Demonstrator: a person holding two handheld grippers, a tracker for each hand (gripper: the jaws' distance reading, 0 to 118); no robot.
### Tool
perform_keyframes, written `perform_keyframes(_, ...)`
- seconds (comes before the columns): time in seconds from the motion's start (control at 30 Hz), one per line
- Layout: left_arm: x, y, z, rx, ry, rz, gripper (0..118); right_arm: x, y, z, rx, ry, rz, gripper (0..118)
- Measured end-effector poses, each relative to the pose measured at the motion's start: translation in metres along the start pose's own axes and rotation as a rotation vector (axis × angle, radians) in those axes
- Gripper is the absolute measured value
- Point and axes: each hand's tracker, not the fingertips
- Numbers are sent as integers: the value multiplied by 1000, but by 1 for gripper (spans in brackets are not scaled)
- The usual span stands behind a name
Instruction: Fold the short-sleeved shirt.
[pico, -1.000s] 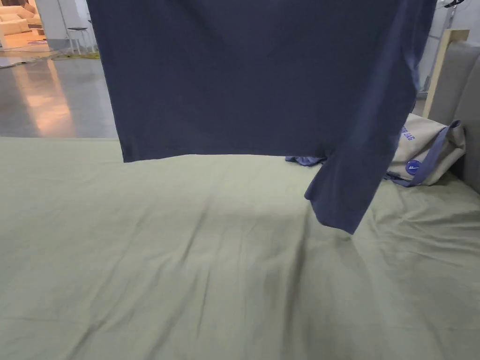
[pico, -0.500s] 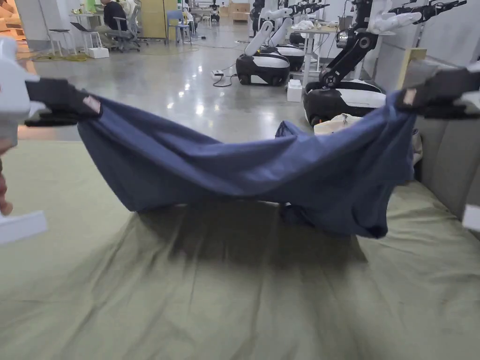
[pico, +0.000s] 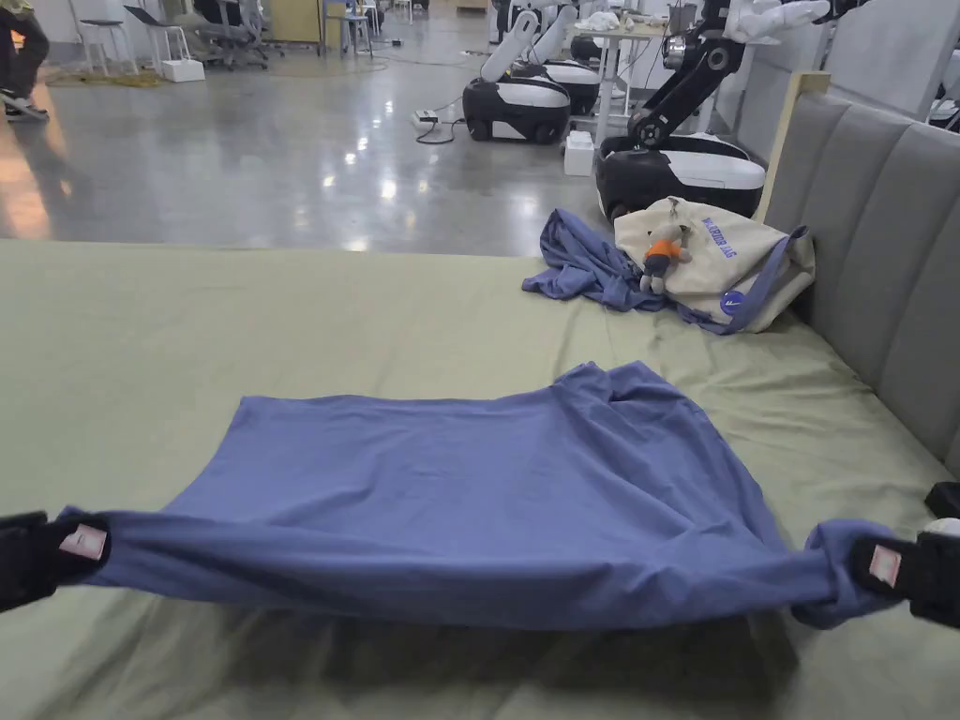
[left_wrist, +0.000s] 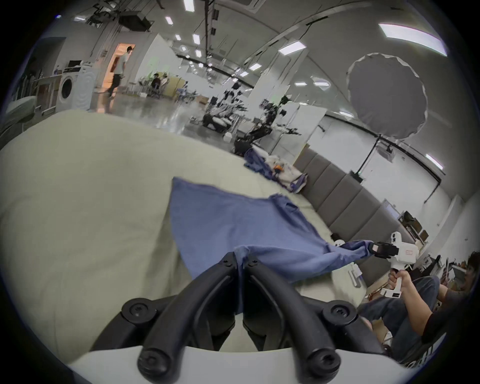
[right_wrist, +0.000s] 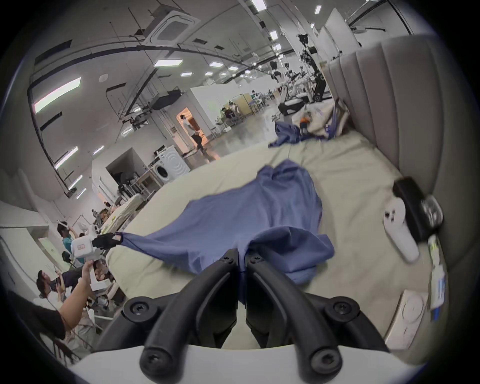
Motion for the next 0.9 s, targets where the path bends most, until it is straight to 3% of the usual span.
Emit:
perform_keyframes(0.2,-4,-41,21,-63,-13,-55,4,2,-51,18,-91,-13,42,5)
perform_keyframes(0.53,-3,-88,26,-149,72,-149,4,8,-114,17,-196,-68,33,5)
perform_keyframes(0.63,0,-95,26,-135,75,-181,4,2,-122,15,-201,-103,109,5)
perform_keyframes(0.8,-4,-106,22,-108,141,-240,4,-1,-132,13,-215,-138,144,5)
perform_keyframes(0.83,-3,-111,22,-97,148,-260,13,-4,-134,13,-205,-157,188,10)
perform_keyframes(0.87,1,-113,22,-72,178,-303,42,-13,-135,16,-180,-179,224,29)
perform_keyframes(0.9,10,-117,23,-18,260,-361,89,-21,-134,20,-143,-222,268,68)
